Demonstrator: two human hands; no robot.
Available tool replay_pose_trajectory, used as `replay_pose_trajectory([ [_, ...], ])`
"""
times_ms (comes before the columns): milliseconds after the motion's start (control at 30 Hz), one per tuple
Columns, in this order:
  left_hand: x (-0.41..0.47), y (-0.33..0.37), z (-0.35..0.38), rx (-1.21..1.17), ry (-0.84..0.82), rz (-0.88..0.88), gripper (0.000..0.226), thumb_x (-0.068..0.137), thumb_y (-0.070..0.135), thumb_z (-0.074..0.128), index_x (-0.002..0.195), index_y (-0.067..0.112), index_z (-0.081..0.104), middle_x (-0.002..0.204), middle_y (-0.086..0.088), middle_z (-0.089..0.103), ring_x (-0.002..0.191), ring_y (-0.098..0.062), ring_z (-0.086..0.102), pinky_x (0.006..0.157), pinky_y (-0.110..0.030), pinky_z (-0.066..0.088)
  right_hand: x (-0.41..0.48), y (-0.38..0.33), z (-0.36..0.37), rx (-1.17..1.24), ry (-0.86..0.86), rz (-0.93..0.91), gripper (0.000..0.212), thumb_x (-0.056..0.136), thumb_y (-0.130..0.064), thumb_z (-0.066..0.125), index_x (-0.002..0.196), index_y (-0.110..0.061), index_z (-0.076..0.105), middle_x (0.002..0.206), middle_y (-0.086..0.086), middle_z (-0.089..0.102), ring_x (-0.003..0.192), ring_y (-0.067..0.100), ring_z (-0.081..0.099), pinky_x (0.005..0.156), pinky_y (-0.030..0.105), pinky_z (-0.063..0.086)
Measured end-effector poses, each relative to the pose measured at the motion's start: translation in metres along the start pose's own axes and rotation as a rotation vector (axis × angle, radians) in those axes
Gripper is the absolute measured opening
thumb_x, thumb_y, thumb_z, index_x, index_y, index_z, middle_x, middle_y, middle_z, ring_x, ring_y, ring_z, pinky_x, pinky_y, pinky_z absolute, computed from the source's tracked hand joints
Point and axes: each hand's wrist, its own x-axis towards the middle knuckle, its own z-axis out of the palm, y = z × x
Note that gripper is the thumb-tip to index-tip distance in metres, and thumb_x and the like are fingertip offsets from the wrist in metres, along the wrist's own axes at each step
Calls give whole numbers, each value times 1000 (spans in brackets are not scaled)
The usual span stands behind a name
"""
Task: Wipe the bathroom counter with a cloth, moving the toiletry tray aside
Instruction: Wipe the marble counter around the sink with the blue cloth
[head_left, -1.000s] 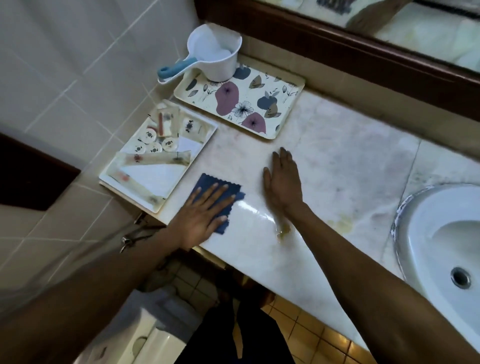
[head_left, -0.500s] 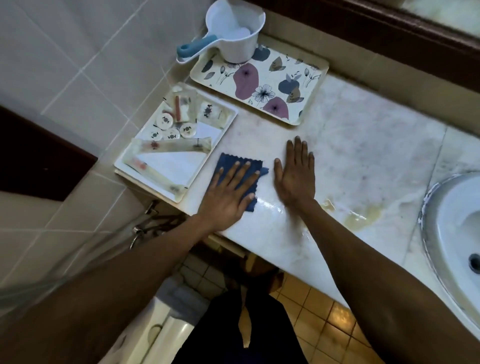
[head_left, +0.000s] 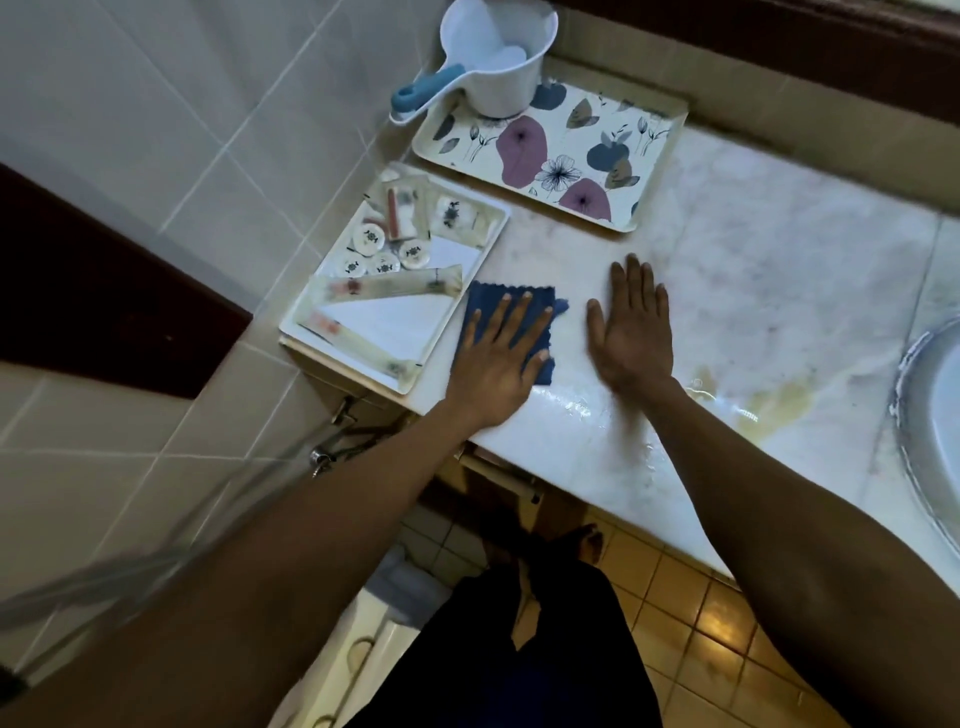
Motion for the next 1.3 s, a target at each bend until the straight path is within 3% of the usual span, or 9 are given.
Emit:
replay_pose_trajectory([
  [233,-81,-11,2,17,-40,146,58,106,48,26,160,32,10,169,3,4,155,-19,1,124,-50,8,1,-1,-4,26,-23,13,64,102,-45,25,157,-14,17,166,7,10,154,23,6,125,42,6],
  [400,-23,-9,-1,0,-66,138,56,106,46,24,160,32,12,168,3,8,155,-19,3,124,-49,6,-3,14,-25,125,-67,-11,55,104,-38,34,152,-10,32,163,11,21,152,28,12,124,43,8],
  [567,49,53,-5,-88,-95,30,53,109,37,19,160,29,7,168,2,0,155,-22,-4,123,-50,-1,-36,86,-65,234,78,96,47,103,-33,41,142,-9,47,153,14,41,146,31,30,120,46,21],
  [800,46,146,14,-101,-161,325,53,109,38,20,160,31,10,168,6,3,155,-18,-3,123,-49,3,-88,211,-121,165,308,314,46,100,-33,41,132,-3,53,138,20,54,135,36,44,113,47,33],
  [967,-21,109,10,37,-176,587,54,108,45,23,159,35,6,168,9,2,155,-15,-3,125,-42,1,-124,271,-129,87,250,560,56,99,-38,37,140,0,43,149,27,40,140,39,34,114,49,28],
  [1033,-18,86,5,67,-164,548,54,107,45,23,159,36,10,168,9,6,155,-16,1,125,-44,6,-138,284,-126,78,199,632,61,100,-43,35,143,0,37,152,28,33,140,42,33,113,51,28],
  [1100,5,88,4,48,-144,366,55,105,48,19,158,39,7,168,7,7,155,-17,2,123,-51,11,-148,288,-123,114,148,678,65,101,-52,30,144,-3,35,151,25,35,134,43,40,108,52,33],
  [1200,36,134,13,-19,-92,47,58,104,47,13,159,35,1,168,4,1,155,-21,-3,124,-52,2,-152,284,-124,180,85,719,64,101,-56,24,142,-8,41,139,20,52,123,41,52,101,48,39],
  [1300,28,187,28,-39,-64,-30,58,106,43,14,160,28,1,168,0,-3,155,-24,-6,123,-53,-1,-153,281,-124,163,86,723,63,102,-56,21,142,-11,41,130,22,59,117,42,56,98,47,40],
])
